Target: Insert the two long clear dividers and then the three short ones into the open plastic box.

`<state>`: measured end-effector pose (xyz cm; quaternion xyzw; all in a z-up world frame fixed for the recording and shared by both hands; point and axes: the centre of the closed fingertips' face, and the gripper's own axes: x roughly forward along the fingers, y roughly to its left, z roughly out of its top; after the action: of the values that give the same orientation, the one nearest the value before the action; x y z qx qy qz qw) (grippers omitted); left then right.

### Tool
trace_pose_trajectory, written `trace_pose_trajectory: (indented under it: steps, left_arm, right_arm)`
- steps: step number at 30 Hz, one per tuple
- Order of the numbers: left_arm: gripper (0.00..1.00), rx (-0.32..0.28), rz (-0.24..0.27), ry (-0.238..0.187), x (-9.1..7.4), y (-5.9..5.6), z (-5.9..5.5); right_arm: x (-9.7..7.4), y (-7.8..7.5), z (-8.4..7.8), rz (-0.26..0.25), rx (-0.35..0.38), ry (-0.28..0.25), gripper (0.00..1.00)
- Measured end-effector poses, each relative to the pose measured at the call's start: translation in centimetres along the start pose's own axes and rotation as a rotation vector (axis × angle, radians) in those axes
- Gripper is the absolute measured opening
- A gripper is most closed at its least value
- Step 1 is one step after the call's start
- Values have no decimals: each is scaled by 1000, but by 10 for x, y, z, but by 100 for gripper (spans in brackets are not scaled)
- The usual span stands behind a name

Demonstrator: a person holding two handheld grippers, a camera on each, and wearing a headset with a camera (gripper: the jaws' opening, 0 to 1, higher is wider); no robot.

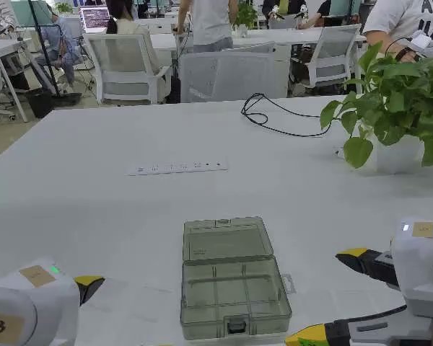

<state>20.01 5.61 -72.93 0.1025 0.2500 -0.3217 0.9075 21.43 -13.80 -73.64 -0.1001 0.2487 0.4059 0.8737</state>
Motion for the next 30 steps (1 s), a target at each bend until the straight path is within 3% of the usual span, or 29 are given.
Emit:
trace_pose_trajectory:
  steps: [30]
  left_arm:
    - [97,18,3,-5,-3,-1,1]
  right_arm:
    - [0,3,-9,19,-6,33,100]
